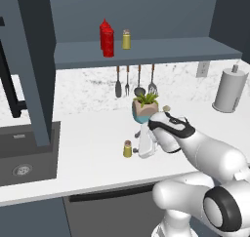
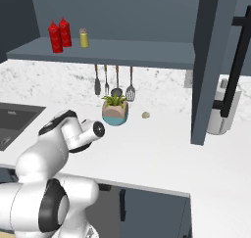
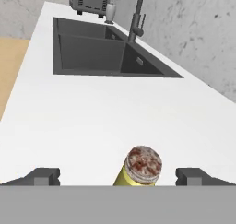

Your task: Put the shaker and condiment bottle from the counter next to their counterparts in the cabinet.

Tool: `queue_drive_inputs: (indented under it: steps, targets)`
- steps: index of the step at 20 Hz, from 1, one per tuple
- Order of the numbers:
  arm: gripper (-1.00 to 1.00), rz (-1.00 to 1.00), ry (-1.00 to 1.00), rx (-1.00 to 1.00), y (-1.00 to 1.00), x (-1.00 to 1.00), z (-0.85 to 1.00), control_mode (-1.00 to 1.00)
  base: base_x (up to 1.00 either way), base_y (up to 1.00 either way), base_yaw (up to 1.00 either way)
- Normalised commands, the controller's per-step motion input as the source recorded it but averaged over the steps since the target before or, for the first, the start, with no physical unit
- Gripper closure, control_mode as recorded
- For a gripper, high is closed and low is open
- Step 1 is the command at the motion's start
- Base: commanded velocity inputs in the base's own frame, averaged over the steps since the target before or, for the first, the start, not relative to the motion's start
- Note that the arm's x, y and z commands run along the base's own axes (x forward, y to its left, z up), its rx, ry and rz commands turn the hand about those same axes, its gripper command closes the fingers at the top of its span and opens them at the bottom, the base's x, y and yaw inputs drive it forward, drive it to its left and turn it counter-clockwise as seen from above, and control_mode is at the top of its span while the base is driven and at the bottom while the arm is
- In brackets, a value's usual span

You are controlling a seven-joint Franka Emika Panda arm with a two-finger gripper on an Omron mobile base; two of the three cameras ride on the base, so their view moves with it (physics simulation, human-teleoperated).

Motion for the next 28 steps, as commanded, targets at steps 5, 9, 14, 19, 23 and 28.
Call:
queue_drive_inputs:
  steps: [5, 9, 14, 19, 23, 28]
  targets:
    - [-1.00, 0.00, -0.04, 0.00, 0.00, 0.00, -0.27, -1.00, 0.00, 0.00, 0.00]
    - [-1.00, 0.00, -0.01, 0.00, 0.03, 0.00, -0.18, -1.00, 0.00, 0.00, 0.00]
    - [-1.00, 0.00, 0.00, 0.00, 0.06, 0.00, -0.22, -1.00, 0.00, 0.00, 0.00]
    - [-1.00, -0.02, 0.00, 0.00, 0.04, 0.00, -0.19, -1.00, 0.00, 0.00, 0.00]
    - [-1.00, -0.03, 0.00, 0.00, 0.00, 0.00, -0.18, -1.00, 0.00, 0.00, 0.00]
    - [-1.00, -0.02, 0.00, 0.00, 0.00, 0.01, -0.09, -1.00, 0.00, 0.00, 0.00]
